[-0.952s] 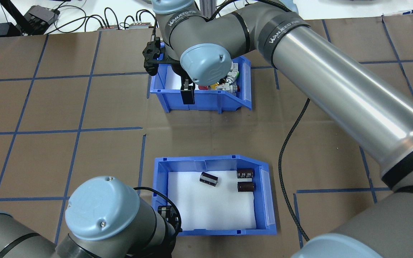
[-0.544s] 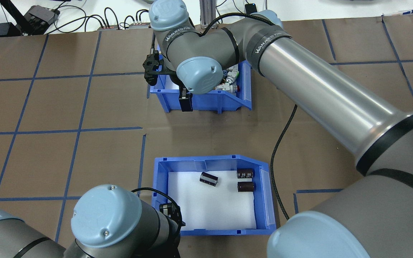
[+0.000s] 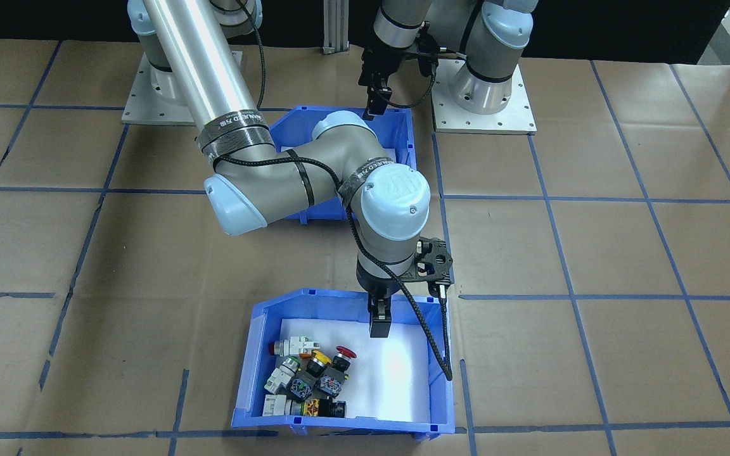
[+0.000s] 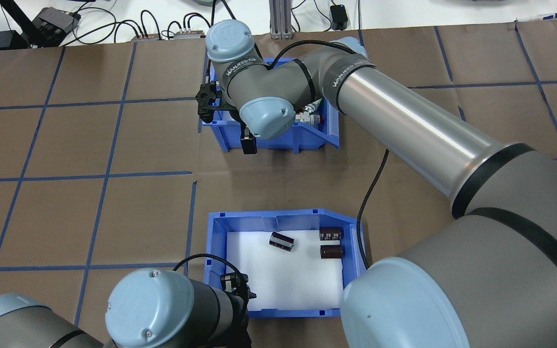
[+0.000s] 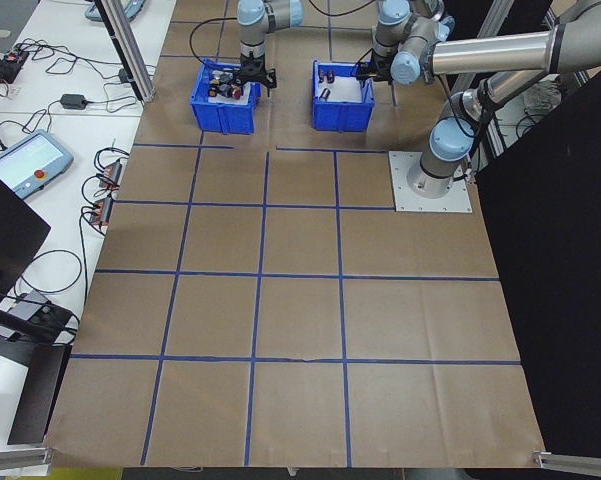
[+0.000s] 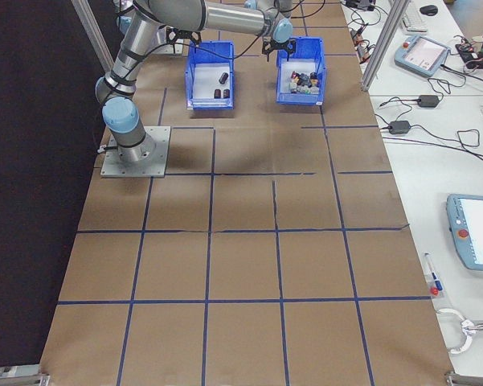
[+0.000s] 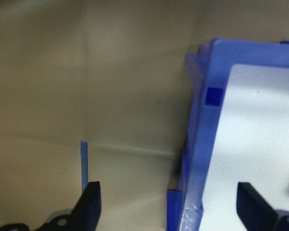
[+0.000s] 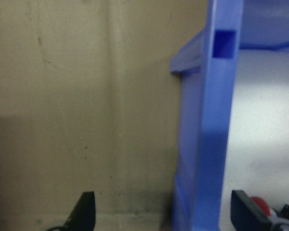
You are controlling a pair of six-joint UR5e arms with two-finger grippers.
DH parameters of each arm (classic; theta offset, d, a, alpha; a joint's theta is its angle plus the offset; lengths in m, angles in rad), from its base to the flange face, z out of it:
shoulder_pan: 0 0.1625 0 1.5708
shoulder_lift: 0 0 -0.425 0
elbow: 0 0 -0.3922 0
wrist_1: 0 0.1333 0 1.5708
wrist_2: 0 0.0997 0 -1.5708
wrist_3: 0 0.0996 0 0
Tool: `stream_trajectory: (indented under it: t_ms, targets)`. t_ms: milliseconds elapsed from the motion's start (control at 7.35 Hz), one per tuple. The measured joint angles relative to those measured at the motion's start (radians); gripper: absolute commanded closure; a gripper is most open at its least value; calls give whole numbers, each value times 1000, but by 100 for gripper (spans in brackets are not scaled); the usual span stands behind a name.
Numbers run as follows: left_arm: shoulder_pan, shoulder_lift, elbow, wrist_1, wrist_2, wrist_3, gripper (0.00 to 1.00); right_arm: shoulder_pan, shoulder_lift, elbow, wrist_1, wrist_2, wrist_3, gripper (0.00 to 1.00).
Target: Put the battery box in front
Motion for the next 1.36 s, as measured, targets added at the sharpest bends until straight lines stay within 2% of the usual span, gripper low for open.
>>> stream_trajectory:
  t_ms: [136,408,544,680,952,1088,1360]
  targets:
    - [-2,-16,-2,23,1,-2,0,-1,-6,0,-3,0,1,44]
    - [-33,-75,-7,91,1,-8,0,-1,-30,1,18,-2,1,90]
    - [-51,-98,-9,117,1,-18,0,0,-36,1,26,-8,-1,100]
    - [-62,-116,-12,134,1,-42,2,0,-38,-1,29,-19,-6,100]
    - [-73,-148,-17,173,5,-96,22,-2,-49,-7,30,-42,-21,100]
    - [-75,-154,-18,183,12,-105,35,-9,-67,-6,30,-57,-30,100]
    - [-77,-160,-19,216,36,-111,77,-54,-131,6,53,-77,-57,100]
